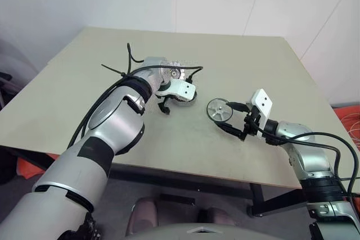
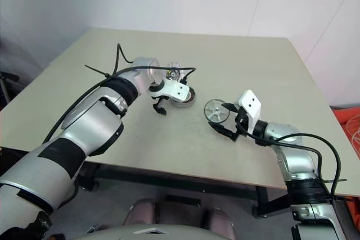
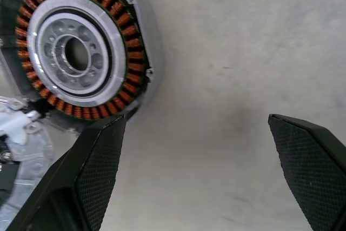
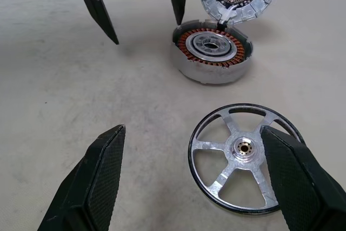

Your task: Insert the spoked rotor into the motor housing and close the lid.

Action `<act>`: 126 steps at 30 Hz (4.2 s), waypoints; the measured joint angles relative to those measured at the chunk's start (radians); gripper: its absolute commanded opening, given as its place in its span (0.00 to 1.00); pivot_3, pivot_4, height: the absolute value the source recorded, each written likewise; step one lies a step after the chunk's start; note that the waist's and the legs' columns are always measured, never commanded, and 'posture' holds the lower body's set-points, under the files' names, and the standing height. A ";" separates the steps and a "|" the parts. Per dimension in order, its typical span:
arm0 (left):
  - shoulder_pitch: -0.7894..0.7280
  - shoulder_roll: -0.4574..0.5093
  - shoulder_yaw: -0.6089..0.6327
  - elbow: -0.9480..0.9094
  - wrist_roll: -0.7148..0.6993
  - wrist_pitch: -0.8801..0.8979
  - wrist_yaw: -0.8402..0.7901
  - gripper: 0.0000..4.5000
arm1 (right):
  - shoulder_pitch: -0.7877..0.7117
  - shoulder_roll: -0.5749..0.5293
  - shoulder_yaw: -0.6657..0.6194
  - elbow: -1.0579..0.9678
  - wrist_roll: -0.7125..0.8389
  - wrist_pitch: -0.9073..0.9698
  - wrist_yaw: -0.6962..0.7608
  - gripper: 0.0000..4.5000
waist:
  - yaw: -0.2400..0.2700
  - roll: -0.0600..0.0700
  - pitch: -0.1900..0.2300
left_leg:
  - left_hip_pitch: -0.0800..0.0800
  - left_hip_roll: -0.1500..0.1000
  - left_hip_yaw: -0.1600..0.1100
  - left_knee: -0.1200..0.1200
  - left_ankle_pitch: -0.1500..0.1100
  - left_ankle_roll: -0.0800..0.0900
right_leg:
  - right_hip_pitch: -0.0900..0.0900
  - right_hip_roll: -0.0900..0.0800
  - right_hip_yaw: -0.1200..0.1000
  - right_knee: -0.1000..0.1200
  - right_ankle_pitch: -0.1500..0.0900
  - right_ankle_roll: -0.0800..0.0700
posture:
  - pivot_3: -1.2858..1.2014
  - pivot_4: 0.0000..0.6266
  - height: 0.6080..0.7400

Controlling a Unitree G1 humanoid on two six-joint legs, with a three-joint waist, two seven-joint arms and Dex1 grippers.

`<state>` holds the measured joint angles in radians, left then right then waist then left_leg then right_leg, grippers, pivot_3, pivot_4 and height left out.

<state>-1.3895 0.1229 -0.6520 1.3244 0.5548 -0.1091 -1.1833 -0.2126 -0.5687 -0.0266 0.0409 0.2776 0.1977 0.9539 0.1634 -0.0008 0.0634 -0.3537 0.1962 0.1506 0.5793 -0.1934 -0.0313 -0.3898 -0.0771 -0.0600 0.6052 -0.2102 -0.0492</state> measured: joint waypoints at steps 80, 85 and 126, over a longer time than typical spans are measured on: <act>0.332 0.290 -0.070 -0.782 -0.182 -0.310 -0.427 0.01 | -0.012 0.007 0.000 0.005 -0.004 -0.016 -0.017 1.00 | -0.011 0.001 0.000 | -0.005 0.002 0.002 0.000 -0.001 0.001 | -0.007 -0.001 0.000 0.002 0.000 0.000 | 0.52 0.00 1.00; 0.316 0.348 -0.143 -0.800 -0.255 -0.354 -0.426 0.01 | -0.013 0.007 0.000 0.005 -0.004 -0.016 -0.017 1.00 | -0.013 0.001 0.000 | -0.006 0.002 0.003 0.000 0.000 0.000 | -0.009 0.000 0.000 0.002 0.000 0.000 | 0.52 0.00 1.00; 0.684 0.595 0.351 -1.425 -0.841 0.704 -0.227 0.96 | -0.032 -0.002 0.009 0.028 -0.008 -0.025 0.003 1.00 | -0.042 0.005 -0.002 | -0.003 0.003 0.004 0.003 0.004 -0.007 | -0.010 0.002 0.003 0.014 -0.002 -0.002 | 0.52 0.00 1.00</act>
<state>-0.7057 0.7178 -0.3010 -0.1004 -0.2865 0.5946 -1.4101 -0.2449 -0.5702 -0.0180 0.0686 0.2695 0.1731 0.9567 0.1211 0.0038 0.0617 -0.3572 0.1991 0.1545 0.5819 -0.1894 -0.0387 -0.3993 -0.0756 -0.0573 0.6192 -0.2123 -0.0515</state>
